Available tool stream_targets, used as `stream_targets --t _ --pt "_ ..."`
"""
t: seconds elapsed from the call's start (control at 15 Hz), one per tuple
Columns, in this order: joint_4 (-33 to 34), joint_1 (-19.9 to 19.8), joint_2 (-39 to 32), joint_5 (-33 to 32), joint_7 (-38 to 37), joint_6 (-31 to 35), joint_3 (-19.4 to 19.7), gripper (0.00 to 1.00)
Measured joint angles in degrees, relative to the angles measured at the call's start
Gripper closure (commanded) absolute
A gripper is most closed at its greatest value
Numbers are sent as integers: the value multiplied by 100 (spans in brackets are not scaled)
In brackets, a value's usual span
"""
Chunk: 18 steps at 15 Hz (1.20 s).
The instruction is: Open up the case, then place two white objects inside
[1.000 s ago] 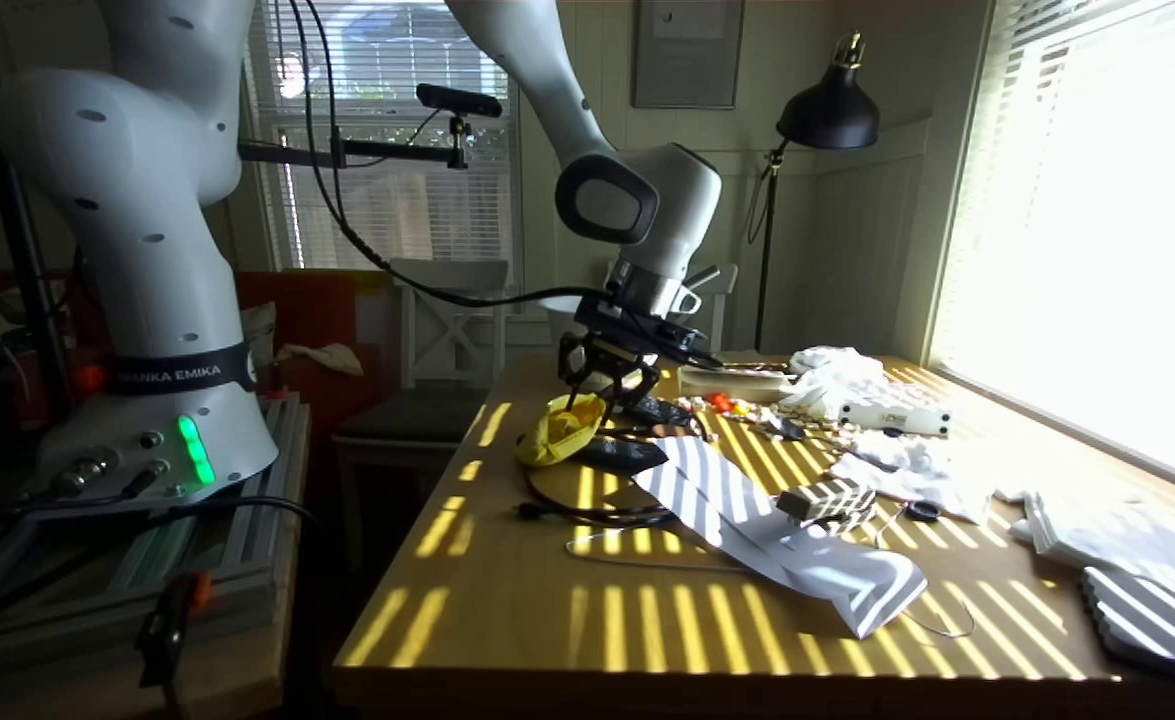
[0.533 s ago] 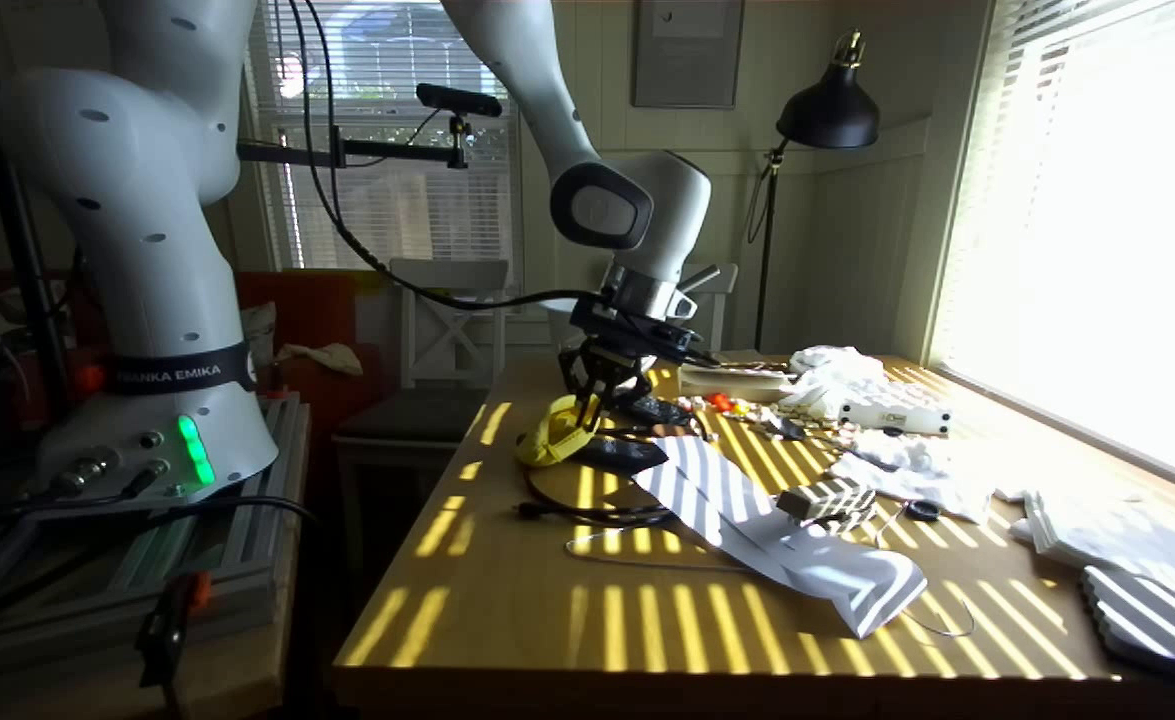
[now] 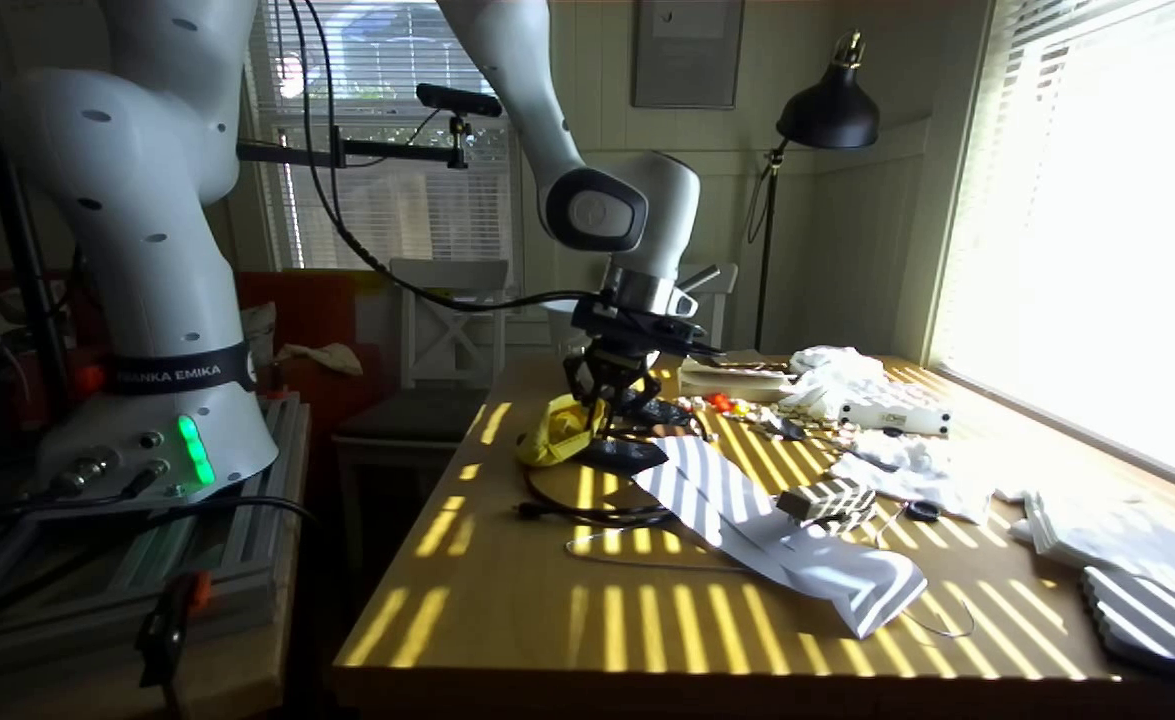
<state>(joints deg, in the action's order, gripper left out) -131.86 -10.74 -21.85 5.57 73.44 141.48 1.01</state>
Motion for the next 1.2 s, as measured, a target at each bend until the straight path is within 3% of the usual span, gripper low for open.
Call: stream_targets --t 0.4,0.73,0.93,1.2 --pt "2 -58 23 18 -34 -64 -95 99" --pt "44 -523 789 1450 1182 -720 -511 99" --pt "40 -514 1331 1733 1462 -1035 -373 99" --pt "-25 -262 1292 1515 1212 -1347 -117 99"
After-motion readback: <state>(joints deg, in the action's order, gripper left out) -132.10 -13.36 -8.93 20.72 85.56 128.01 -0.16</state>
